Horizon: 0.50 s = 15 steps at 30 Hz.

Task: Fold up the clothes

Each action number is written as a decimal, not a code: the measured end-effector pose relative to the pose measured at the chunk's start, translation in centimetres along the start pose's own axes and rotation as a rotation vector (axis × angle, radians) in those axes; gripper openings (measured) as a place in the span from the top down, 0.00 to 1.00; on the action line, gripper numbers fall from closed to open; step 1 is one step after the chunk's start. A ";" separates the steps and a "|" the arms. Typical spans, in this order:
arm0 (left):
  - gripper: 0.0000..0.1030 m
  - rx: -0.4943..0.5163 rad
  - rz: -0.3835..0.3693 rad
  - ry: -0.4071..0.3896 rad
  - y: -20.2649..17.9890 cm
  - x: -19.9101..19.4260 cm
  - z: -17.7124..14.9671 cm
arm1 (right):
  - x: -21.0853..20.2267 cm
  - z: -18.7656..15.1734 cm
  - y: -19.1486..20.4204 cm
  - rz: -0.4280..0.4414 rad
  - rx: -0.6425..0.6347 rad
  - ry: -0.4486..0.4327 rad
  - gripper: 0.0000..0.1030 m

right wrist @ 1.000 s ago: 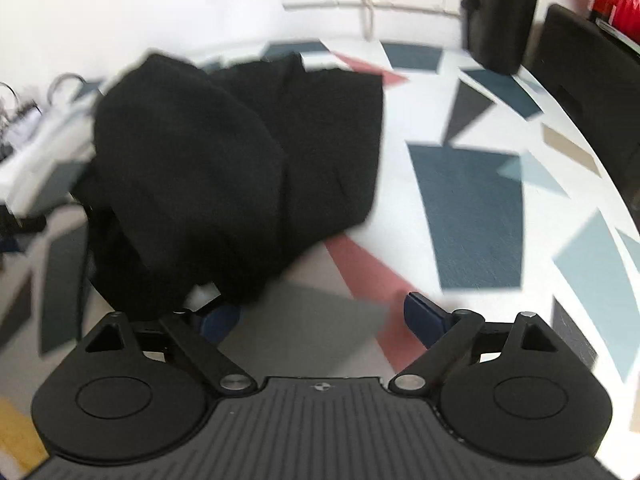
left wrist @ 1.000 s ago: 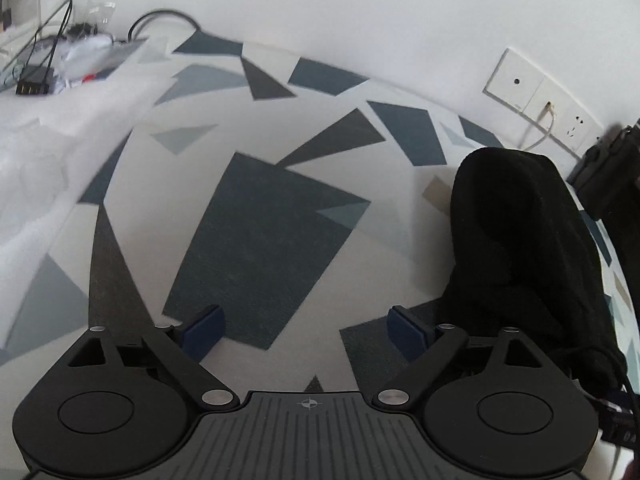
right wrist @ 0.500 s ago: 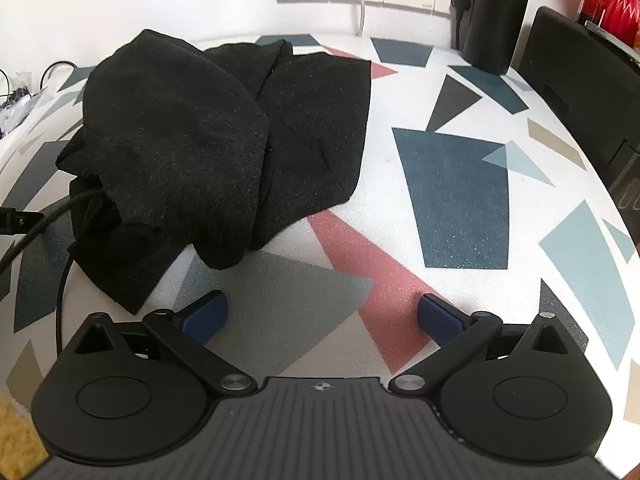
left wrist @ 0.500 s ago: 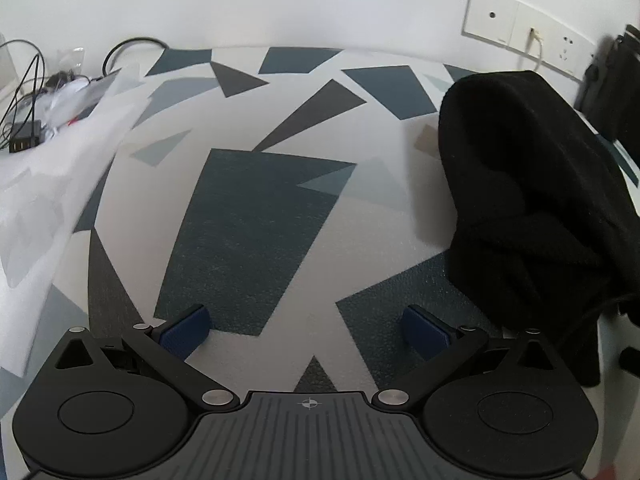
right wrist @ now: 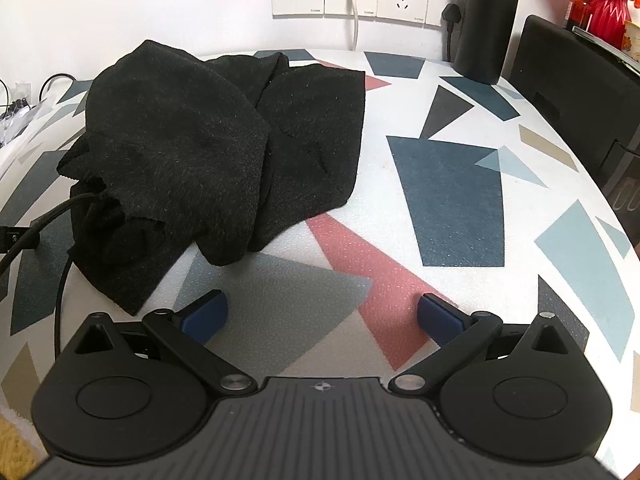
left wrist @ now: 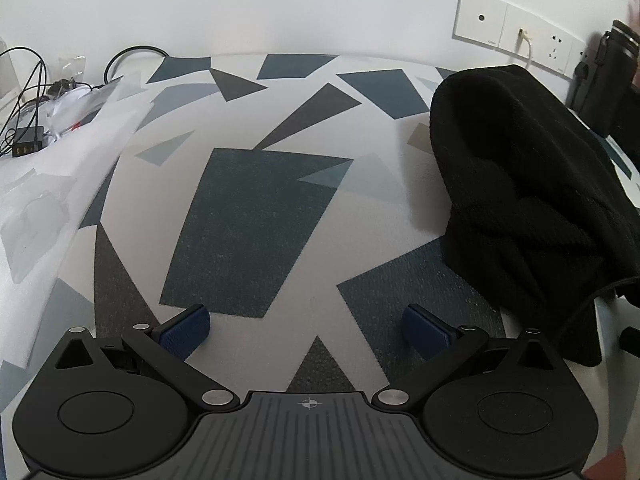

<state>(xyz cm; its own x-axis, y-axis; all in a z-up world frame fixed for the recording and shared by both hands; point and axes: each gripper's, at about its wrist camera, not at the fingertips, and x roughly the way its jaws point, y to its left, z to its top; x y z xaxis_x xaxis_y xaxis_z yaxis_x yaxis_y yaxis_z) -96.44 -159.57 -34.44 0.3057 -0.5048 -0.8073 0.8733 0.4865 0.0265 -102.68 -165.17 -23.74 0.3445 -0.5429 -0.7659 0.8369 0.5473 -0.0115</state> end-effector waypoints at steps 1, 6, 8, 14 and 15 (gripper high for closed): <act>0.01 0.000 0.000 -0.001 0.0 0.0 0.0 | 0.0 -0.1 0.0 -0.001 0.001 -0.003 0.00; 0.01 0.000 0.002 0.010 0.0 -0.1 0.0 | -0.1 -0.2 0.1 -0.007 0.009 -0.012 0.00; 0.01 0.000 0.002 0.012 -0.1 0.0 0.1 | -0.2 -0.3 0.1 -0.010 0.013 -0.016 0.00; 0.01 -0.004 0.004 0.009 -0.1 -0.1 -0.1 | -0.2 -0.3 0.2 -0.015 0.016 -0.022 0.00; 0.01 -0.003 0.003 0.010 -0.1 -0.1 -0.1 | -0.2 -0.4 0.2 -0.015 0.016 -0.022 0.00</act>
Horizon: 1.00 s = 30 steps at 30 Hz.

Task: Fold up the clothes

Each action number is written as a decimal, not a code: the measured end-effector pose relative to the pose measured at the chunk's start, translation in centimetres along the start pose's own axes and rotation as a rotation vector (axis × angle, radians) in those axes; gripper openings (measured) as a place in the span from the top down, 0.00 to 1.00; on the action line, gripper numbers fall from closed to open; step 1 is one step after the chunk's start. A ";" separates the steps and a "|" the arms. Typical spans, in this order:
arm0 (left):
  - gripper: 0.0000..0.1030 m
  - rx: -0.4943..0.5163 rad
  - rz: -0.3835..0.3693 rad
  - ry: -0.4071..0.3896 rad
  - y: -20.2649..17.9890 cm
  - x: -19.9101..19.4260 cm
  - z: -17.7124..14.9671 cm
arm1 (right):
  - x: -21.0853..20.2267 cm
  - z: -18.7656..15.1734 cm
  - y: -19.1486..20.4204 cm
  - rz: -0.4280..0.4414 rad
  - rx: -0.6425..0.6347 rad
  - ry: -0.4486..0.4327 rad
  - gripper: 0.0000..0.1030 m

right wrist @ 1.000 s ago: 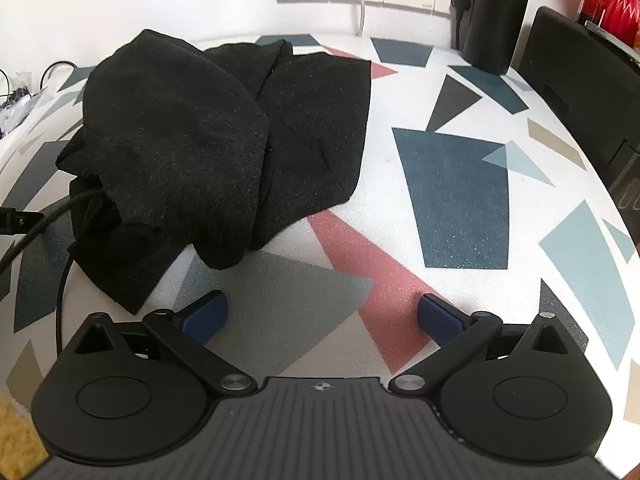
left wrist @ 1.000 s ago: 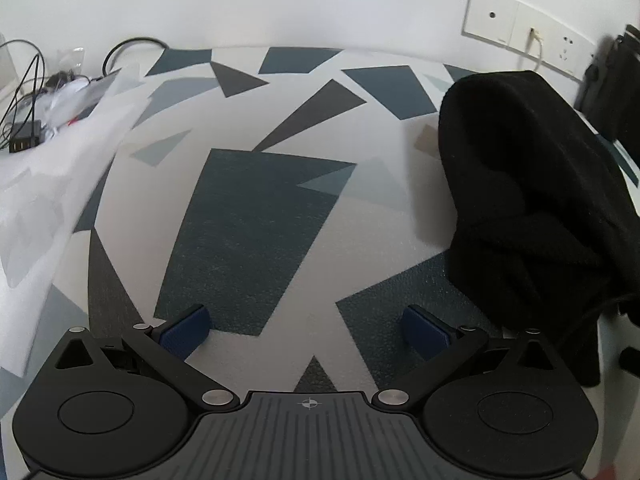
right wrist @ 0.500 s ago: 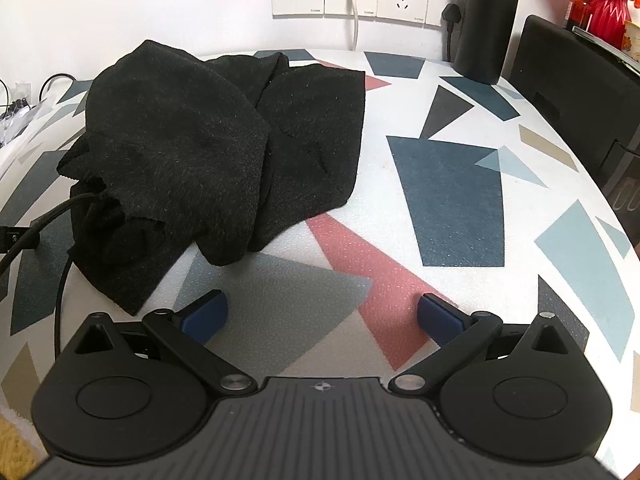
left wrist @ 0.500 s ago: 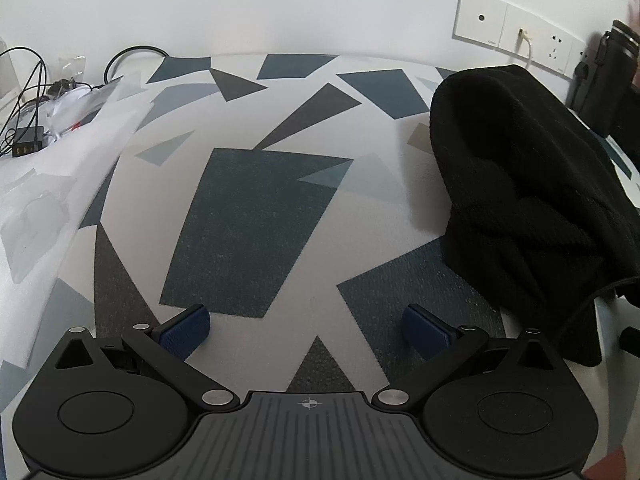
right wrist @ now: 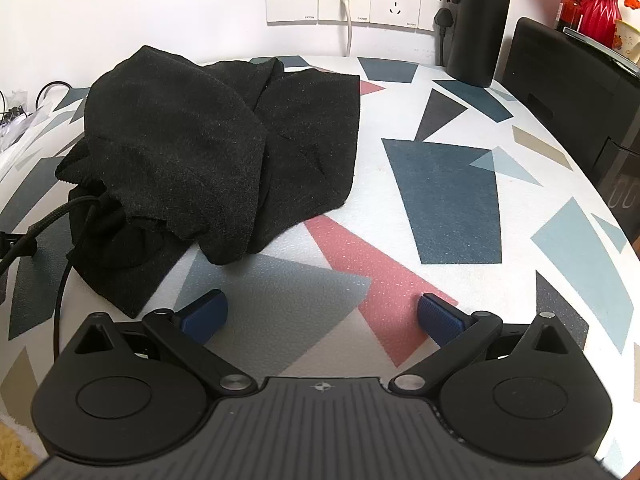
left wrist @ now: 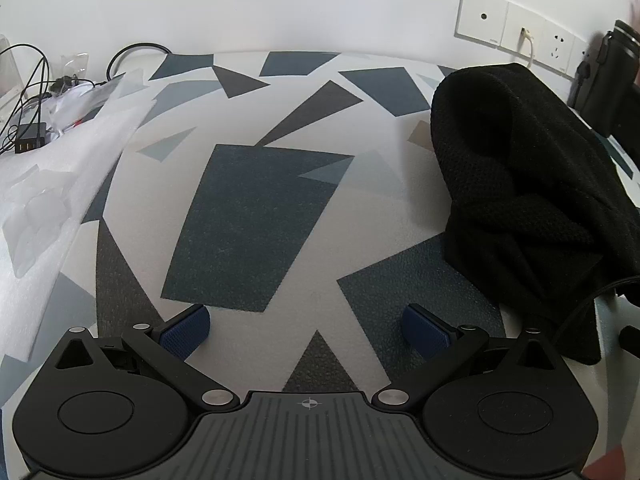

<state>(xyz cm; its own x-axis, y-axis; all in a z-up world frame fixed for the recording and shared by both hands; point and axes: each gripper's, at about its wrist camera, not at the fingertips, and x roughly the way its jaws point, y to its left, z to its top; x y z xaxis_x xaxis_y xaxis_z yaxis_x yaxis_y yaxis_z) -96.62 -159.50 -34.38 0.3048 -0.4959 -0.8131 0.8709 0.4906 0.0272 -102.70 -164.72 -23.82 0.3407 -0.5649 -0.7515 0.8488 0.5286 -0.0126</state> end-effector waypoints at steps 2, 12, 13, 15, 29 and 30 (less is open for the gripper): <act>0.01 0.003 -0.002 0.004 0.0 0.0 0.1 | 0.0 0.0 0.0 -0.001 0.001 -0.001 0.00; 0.01 0.010 -0.006 0.001 0.1 -0.1 0.0 | -0.2 -0.3 0.2 -0.008 0.008 -0.012 0.00; 0.01 0.011 -0.006 0.000 0.1 -0.1 0.0 | -0.2 -0.3 0.2 -0.008 0.008 -0.014 0.00; 0.01 0.011 -0.006 0.000 0.1 -0.1 0.0 | -0.2 -0.3 0.2 -0.009 0.009 -0.017 0.00; 0.01 0.016 -0.008 -0.004 0.2 -0.2 -0.2 | -0.1 -0.4 0.4 -0.013 0.012 -0.029 0.00; 0.01 0.016 -0.008 -0.006 0.2 -0.2 -0.3 | -0.1 -0.4 0.4 -0.012 0.011 -0.030 0.00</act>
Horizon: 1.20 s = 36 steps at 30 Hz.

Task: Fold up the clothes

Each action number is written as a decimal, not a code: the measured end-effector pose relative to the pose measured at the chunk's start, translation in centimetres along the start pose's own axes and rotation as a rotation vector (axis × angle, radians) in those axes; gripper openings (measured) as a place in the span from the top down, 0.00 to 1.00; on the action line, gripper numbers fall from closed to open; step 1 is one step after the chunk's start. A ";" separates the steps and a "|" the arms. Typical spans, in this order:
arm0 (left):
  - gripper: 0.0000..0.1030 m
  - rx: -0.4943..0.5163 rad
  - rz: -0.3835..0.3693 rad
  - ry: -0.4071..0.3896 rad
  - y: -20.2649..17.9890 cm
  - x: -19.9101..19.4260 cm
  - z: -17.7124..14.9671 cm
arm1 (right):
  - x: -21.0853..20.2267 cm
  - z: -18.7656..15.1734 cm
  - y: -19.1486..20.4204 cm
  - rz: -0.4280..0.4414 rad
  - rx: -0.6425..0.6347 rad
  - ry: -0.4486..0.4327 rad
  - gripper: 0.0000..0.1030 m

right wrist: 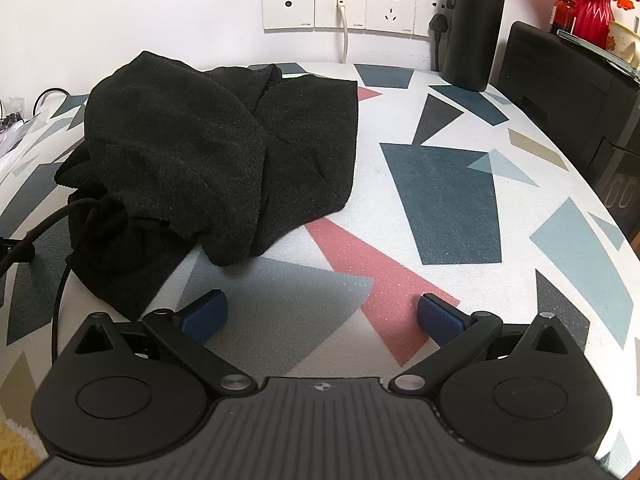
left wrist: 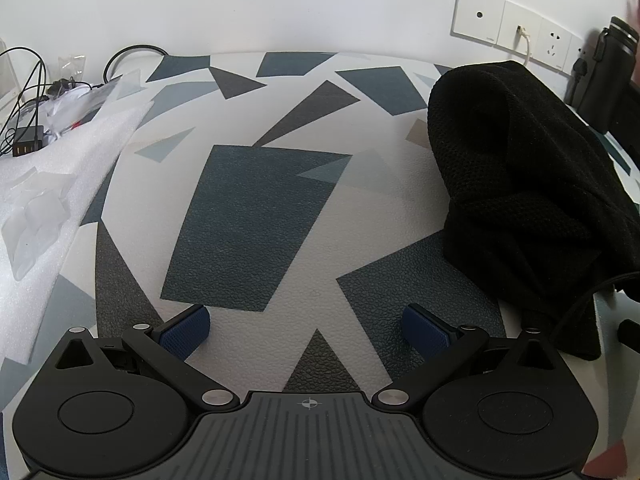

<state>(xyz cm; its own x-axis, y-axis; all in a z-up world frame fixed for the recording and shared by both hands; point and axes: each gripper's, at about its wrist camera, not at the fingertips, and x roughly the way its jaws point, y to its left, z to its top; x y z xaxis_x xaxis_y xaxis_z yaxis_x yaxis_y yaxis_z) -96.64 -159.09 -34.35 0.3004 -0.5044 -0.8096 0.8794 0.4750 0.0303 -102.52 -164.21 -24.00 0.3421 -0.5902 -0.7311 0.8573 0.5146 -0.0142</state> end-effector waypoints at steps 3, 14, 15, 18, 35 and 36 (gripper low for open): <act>0.01 0.000 0.000 -0.006 0.0 0.0 -0.1 | 0.0 0.0 0.0 0.002 -0.002 -0.005 0.00; 0.01 0.028 -0.019 -0.001 0.1 0.2 0.0 | 0.4 0.6 0.0 0.008 -0.008 0.022 0.00; 0.01 0.033 -0.023 0.010 0.2 0.3 0.3 | 0.5 1.1 0.0 0.011 -0.011 0.052 0.00; 0.01 0.050 -0.036 0.040 0.2 0.6 0.9 | 1.0 2.4 -0.1 0.021 -0.019 0.143 0.00; 0.01 0.240 -0.219 -0.182 3.4 0.3 4.1 | -3.6 11.7 -1.6 -0.158 0.160 0.141 0.00; 0.01 0.249 -0.226 -0.206 3.5 0.0 4.7 | -4.2 12.3 -1.7 -0.184 0.170 0.127 0.00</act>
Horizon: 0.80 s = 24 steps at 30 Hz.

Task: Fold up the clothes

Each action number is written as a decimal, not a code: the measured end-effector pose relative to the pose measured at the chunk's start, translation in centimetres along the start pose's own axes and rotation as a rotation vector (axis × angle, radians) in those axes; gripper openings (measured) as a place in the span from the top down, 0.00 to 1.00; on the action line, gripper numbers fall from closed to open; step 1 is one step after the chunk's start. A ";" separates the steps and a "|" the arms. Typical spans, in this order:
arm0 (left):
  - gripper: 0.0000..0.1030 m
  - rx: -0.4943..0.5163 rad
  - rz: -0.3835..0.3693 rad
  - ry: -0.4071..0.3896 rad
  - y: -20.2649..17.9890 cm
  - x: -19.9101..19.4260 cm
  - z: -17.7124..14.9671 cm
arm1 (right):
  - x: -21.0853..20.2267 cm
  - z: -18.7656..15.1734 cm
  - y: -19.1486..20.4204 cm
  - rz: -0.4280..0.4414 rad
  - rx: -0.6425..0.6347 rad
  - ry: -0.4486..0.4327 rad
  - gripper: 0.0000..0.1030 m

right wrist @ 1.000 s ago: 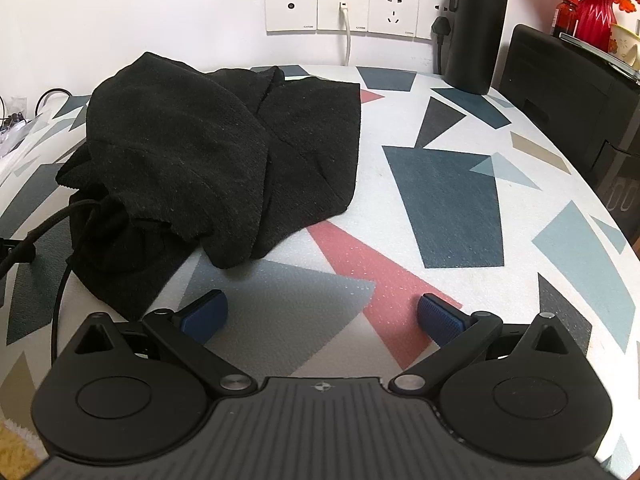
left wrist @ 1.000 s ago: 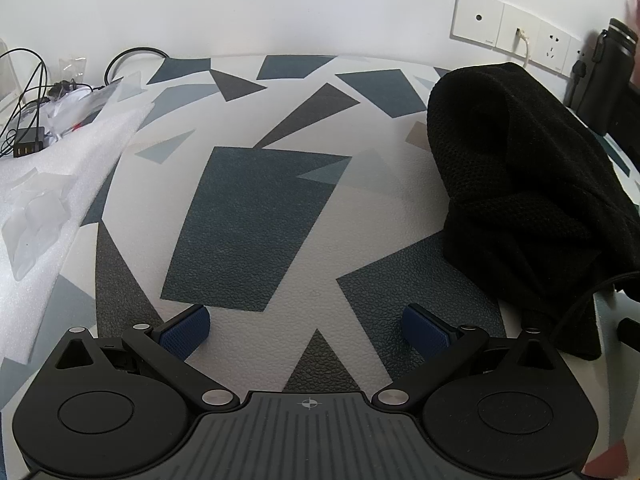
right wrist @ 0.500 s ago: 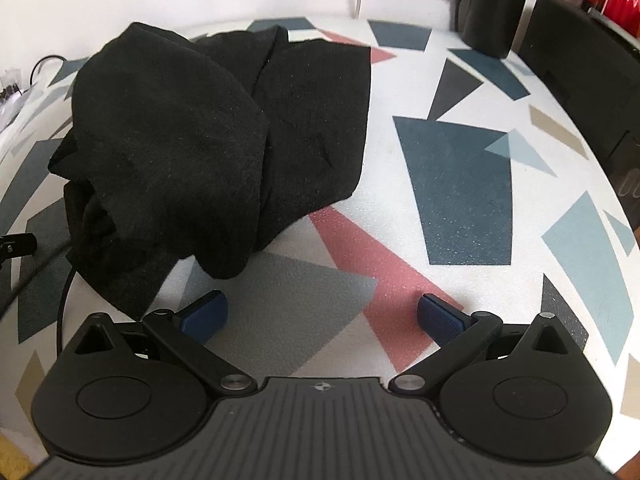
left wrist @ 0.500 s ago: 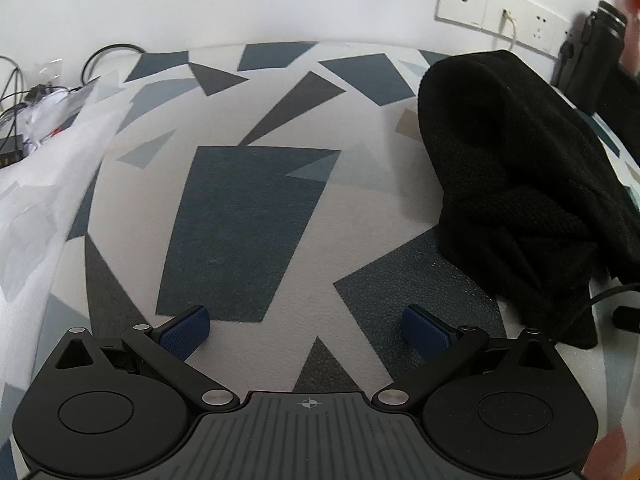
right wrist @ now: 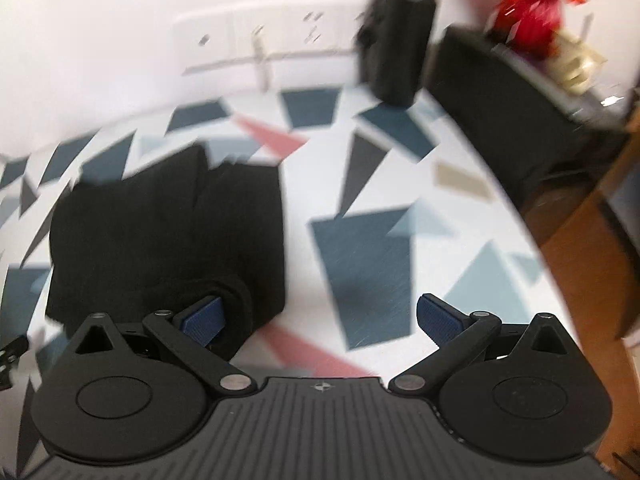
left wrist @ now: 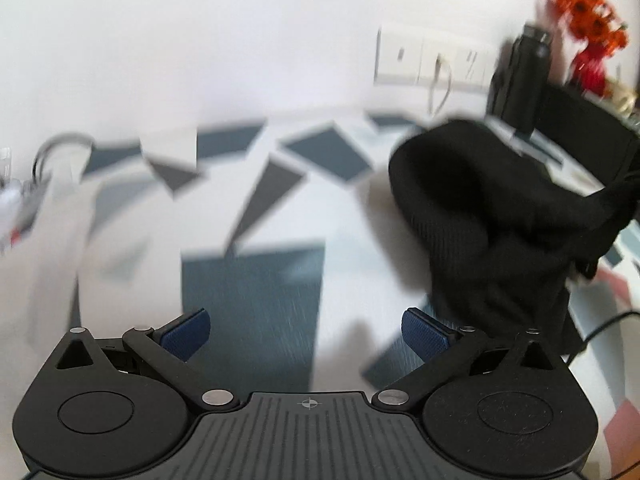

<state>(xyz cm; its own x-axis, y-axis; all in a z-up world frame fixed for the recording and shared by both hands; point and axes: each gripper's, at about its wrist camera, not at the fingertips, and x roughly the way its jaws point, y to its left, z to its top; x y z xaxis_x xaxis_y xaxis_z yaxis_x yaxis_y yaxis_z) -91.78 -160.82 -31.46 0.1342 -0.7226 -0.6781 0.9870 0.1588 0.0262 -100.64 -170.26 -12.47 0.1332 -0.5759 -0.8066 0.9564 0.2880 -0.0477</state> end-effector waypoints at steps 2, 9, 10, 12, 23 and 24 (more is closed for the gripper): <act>0.01 0.015 -0.008 -0.038 0.4 -0.2 1.3 | -1.6 1.5 -0.3 -0.052 0.017 -0.057 0.00; 0.01 -0.058 -0.059 -0.096 1.3 -0.7 7.6 | -8.7 7.4 -2.2 -0.084 0.224 -0.266 0.00; 0.01 -0.087 -0.080 -0.114 1.6 -1.3 8.3 | -9.6 7.7 -2.3 -0.061 0.251 -0.293 0.00; 0.01 -0.124 -0.122 -0.151 2.2 -2.3 9.1 | -11.2 8.1 -2.6 -0.014 0.301 -0.344 0.00; 0.01 -0.164 -0.199 -0.071 -1.3 -2.3 8.0 | -7.8 6.3 0.7 0.093 0.168 -0.296 0.00; 0.01 -0.149 -0.216 -0.057 -2.1 -2.1 7.2 | -6.7 6.2 0.7 0.123 0.181 -0.268 0.00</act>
<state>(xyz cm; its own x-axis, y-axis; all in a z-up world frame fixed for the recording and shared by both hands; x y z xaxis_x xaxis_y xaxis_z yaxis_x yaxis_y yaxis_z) -93.46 -164.47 -24.74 -0.0689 -0.7868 -0.6133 0.9698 0.0913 -0.2261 -99.28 -170.97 -3.43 0.2911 -0.7324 -0.6155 0.9563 0.2415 0.1648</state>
